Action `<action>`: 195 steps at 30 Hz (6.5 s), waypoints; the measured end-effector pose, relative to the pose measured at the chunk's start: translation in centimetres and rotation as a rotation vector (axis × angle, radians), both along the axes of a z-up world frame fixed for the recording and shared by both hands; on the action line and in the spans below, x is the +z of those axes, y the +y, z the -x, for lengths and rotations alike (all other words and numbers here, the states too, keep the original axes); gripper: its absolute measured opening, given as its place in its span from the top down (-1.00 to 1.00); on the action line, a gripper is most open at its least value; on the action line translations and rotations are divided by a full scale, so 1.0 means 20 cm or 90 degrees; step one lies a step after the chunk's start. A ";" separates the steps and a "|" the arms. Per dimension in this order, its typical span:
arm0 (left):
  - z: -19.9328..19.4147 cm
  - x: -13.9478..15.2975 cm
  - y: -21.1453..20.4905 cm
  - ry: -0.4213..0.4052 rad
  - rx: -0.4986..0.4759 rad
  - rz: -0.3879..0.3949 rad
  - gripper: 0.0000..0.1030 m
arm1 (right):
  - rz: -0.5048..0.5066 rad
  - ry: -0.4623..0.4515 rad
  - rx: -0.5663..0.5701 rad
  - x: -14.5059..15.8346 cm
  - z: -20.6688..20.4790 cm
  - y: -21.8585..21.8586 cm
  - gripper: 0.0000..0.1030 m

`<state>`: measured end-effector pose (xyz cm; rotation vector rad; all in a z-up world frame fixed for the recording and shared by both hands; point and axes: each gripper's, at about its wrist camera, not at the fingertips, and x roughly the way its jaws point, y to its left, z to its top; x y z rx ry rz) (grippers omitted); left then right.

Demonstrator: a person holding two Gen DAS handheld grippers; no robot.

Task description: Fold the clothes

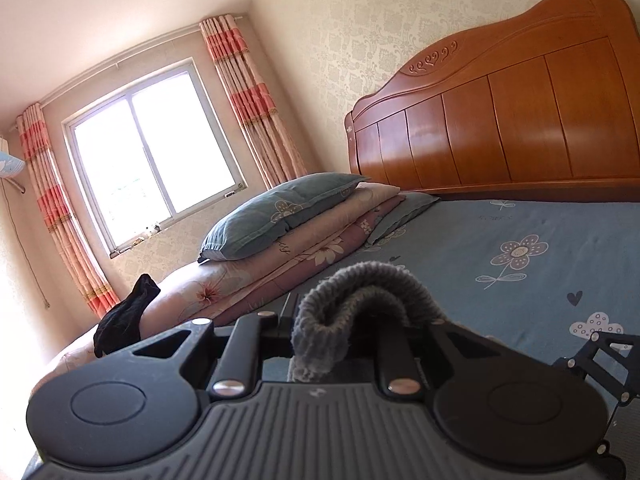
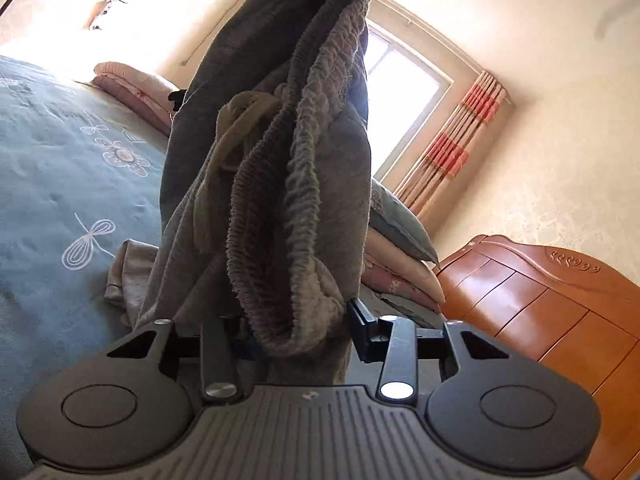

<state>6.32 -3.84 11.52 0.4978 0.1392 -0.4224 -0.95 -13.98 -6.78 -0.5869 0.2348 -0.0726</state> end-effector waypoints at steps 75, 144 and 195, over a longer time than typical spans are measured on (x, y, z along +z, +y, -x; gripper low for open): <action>0.17 -0.35 0.23 -0.015 -0.059 0.015 0.44 | -0.266 0.065 0.113 1.07 0.11 -0.39 0.72; -0.75 0.40 0.32 0.573 -0.084 -0.006 0.90 | -0.339 0.760 0.059 1.44 -0.75 -0.31 0.75; -1.08 2.20 0.55 0.096 -0.244 0.103 0.90 | -0.358 0.345 0.136 3.20 -0.49 0.21 0.75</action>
